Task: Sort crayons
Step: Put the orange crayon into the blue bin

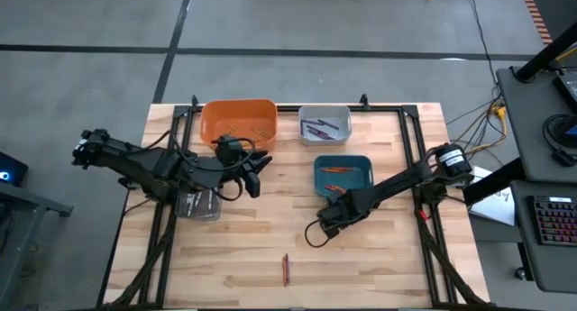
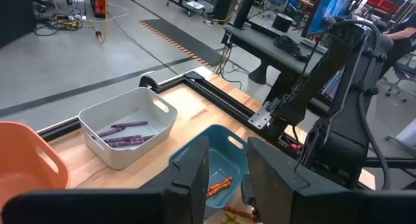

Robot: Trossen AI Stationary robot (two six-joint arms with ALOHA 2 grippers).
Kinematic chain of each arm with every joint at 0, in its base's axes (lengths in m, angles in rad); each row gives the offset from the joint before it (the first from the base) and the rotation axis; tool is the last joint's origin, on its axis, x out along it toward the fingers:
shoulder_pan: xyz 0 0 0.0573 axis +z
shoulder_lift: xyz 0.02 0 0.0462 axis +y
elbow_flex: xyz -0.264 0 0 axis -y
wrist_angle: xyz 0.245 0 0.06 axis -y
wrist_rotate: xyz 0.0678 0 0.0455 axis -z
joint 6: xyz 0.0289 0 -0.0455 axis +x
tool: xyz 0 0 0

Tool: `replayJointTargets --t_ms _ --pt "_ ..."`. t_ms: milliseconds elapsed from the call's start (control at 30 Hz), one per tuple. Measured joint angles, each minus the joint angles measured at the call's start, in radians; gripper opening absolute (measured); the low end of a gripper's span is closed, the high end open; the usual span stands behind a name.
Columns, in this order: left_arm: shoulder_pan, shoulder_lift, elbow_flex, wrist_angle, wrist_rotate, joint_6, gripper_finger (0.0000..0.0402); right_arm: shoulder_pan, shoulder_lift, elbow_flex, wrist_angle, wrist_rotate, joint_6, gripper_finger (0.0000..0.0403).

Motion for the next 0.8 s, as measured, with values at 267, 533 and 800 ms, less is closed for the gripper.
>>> replayJointTargets --t_ms 267,533,800 --pt "0.0 0.0 0.0 0.0 0.0 0.0 0.0087 -0.008 0.046 0.002 0.011 -0.001 -0.048 0.0056" --pt "0.0 0.0 0.0 -0.001 0.0 0.001 0.0087 -0.008 0.033 0.001 0.011 0.0 -0.063 0.0014" --pt "0.0 0.0 0.0 -0.001 0.001 0.0 0.0087 0.0 -0.098 0.059 -0.11 -0.065 -0.131 0.001"
